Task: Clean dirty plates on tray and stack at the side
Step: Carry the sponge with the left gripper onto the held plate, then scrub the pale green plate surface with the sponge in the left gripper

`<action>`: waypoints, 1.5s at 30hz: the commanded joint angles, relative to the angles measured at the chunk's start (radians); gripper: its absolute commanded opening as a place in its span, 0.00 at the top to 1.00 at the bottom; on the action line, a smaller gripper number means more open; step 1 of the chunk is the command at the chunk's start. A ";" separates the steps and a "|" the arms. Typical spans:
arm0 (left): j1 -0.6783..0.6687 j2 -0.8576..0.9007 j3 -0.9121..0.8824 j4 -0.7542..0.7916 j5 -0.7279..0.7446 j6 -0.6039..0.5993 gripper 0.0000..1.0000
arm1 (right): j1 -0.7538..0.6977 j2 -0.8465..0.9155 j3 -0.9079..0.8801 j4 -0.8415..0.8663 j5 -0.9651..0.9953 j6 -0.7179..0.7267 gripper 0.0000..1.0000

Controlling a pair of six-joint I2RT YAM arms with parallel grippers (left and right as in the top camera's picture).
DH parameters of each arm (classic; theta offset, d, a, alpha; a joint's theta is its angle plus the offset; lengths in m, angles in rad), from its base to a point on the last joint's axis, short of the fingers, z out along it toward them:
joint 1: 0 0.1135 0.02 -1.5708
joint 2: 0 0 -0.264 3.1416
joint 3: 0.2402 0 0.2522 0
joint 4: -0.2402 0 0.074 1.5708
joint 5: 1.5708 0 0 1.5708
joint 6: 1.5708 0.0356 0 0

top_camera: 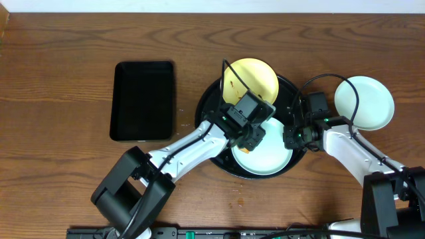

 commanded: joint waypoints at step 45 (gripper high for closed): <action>0.000 0.246 -0.026 0.070 -0.057 0.097 0.93 | 0.006 0.007 -0.017 0.010 0.006 0.000 0.99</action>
